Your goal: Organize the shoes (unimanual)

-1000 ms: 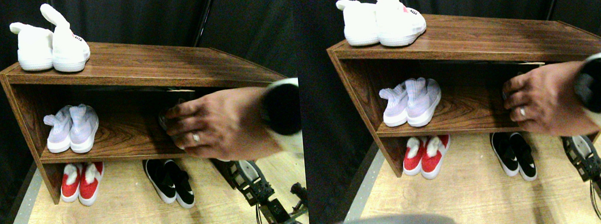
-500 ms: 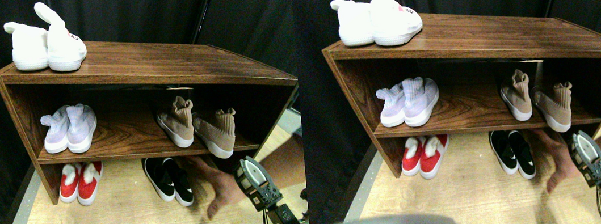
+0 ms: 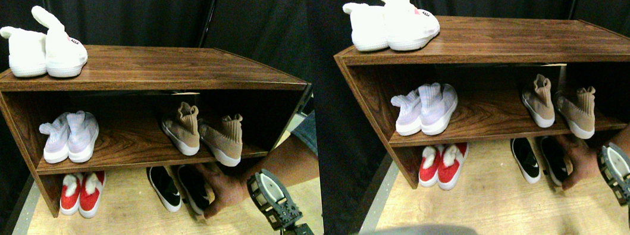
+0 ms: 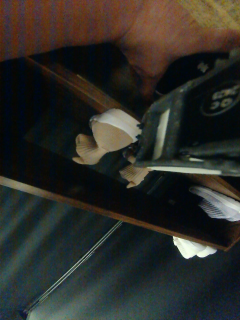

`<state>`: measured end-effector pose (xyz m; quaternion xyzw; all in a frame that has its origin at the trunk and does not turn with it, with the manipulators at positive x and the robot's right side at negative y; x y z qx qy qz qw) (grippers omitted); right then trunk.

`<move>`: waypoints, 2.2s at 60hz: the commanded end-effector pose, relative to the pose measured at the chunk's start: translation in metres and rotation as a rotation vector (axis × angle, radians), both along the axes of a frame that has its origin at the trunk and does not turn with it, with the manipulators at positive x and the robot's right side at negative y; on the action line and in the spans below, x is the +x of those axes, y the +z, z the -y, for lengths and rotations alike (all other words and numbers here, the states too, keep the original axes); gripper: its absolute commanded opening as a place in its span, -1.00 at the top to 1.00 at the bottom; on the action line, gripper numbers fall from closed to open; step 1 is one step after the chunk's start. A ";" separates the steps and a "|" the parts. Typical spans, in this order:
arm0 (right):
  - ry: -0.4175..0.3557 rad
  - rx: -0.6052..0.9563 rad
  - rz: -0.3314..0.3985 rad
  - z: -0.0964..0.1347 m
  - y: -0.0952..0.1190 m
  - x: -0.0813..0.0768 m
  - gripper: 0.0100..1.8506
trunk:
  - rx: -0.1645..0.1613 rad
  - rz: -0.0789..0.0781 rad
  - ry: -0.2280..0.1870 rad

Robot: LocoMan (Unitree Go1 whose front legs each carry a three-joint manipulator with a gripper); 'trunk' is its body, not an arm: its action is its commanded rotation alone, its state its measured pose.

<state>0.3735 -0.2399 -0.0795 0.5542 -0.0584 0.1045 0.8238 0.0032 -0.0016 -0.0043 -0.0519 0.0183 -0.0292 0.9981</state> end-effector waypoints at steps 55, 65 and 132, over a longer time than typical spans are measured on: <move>-0.105 -0.005 -0.089 -0.007 -0.005 0.012 -1.00 | -0.013 0.023 -0.006; -0.117 -0.026 -0.079 -0.004 -0.005 0.019 -0.95 | -0.013 0.023 -0.006; -0.183 -0.039 -0.294 -0.014 -0.027 0.117 -0.88 | -0.029 0.021 0.026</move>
